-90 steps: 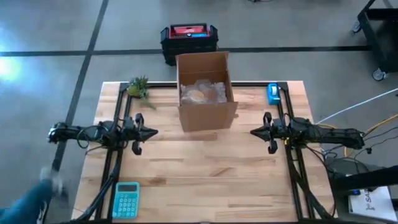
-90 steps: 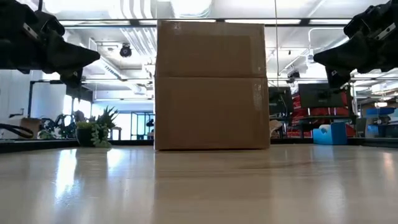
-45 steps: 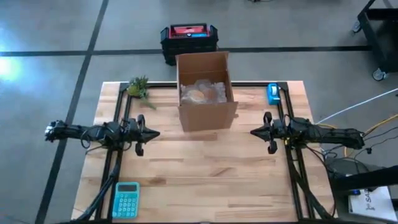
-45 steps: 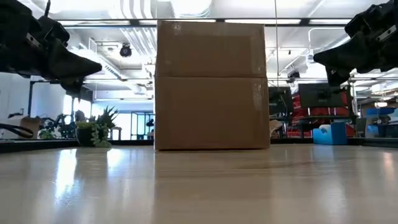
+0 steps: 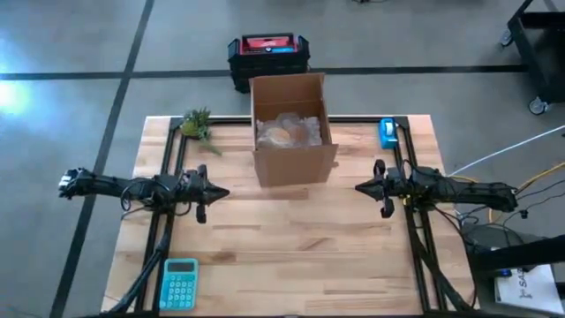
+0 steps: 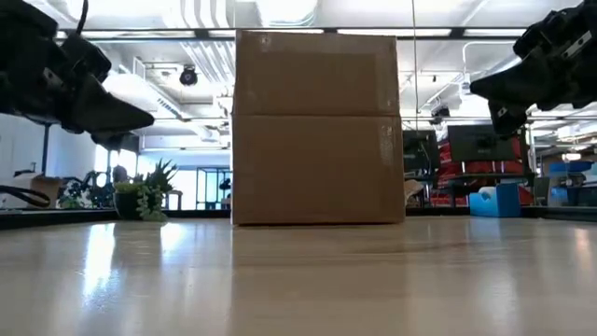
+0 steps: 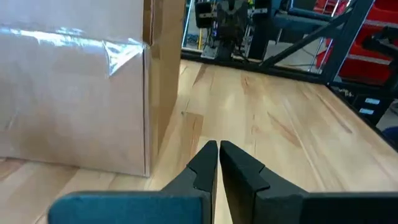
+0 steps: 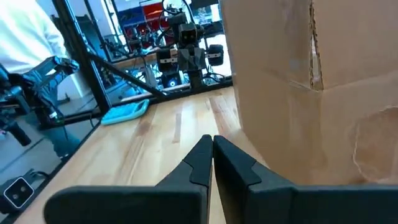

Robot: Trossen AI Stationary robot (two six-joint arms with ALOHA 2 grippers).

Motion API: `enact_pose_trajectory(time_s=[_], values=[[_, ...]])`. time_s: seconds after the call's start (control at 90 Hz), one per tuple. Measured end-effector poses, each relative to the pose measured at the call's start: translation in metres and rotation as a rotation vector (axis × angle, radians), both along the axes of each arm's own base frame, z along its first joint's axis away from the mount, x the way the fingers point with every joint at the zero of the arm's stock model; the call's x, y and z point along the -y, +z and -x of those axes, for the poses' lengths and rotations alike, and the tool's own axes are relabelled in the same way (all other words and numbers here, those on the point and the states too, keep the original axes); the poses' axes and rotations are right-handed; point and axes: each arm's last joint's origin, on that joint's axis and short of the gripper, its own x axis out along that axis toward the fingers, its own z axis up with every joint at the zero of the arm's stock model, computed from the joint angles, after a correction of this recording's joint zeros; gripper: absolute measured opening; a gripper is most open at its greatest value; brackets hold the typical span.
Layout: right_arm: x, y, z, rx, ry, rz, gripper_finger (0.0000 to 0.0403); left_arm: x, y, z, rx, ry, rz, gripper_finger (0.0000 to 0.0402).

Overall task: Wrap mug
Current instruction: Return to Home Position

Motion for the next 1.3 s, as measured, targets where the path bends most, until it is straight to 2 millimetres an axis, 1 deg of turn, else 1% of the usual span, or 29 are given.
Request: enact_pose_trajectory(time_s=[0.644,1.3], values=[[0.0,-0.0001,0.0,-0.001,0.0,0.0,0.0,0.0004,-0.007,-0.0036,-0.074,0.0,-0.008,0.0007],[0.0,0.0,0.0,0.0,0.0,-0.001,0.0,0.0005,-0.008,-0.0041,-0.085,0.0,-0.009,0.0007]])
